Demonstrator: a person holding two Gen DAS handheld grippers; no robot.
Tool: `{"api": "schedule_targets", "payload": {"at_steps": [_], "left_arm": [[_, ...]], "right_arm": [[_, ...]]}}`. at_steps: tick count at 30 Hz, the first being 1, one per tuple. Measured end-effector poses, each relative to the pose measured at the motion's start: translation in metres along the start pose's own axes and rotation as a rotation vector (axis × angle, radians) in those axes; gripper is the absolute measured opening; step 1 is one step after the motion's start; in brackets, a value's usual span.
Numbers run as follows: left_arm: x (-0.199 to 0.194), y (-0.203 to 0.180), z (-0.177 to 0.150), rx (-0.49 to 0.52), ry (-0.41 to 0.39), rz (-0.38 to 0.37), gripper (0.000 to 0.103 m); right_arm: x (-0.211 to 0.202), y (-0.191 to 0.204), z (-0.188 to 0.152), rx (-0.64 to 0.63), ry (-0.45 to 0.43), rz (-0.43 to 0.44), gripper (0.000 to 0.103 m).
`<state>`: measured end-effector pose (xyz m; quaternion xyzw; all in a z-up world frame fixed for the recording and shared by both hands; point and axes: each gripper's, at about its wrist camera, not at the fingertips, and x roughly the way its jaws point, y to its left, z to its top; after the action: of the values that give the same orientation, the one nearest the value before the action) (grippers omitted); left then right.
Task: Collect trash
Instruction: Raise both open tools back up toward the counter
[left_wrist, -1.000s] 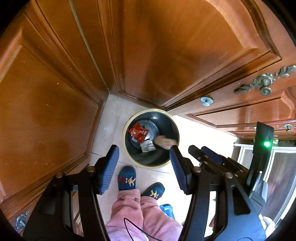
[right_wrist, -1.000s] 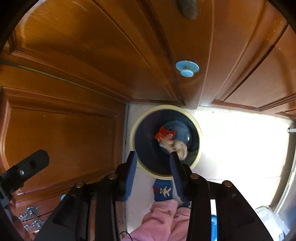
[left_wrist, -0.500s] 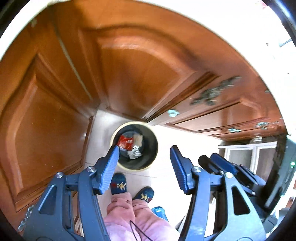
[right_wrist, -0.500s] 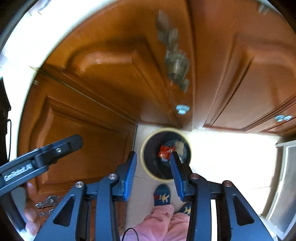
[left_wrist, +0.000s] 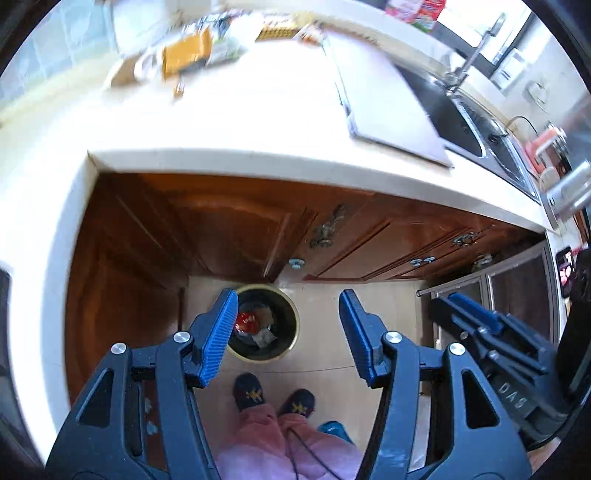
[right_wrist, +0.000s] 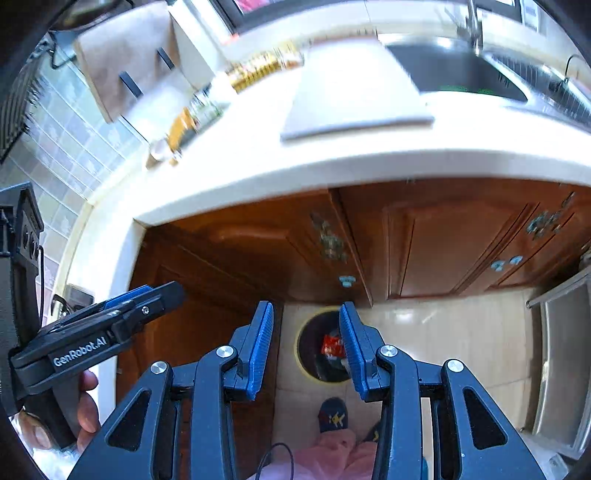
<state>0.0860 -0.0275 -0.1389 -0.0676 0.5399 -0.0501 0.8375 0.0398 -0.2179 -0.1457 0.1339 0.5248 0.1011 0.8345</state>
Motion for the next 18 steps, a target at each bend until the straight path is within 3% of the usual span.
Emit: {"api": "schedule_targets", "payload": {"at_steps": [9, 12, 18], "left_arm": [[-0.062, -0.001, 0.028, 0.047, -0.105, -0.005, 0.054], [-0.077, 0.004, 0.039, 0.049, -0.137, -0.047, 0.054], [-0.097, 0.014, 0.057, 0.076, -0.198, -0.062, 0.054]], "right_arm": [[-0.076, 0.03, 0.024, -0.032, -0.129, -0.014, 0.038], [-0.093, 0.041, 0.033, -0.055, -0.166, -0.024, 0.038], [-0.108, 0.071, 0.053, -0.083, -0.235, -0.04, 0.038]]}}
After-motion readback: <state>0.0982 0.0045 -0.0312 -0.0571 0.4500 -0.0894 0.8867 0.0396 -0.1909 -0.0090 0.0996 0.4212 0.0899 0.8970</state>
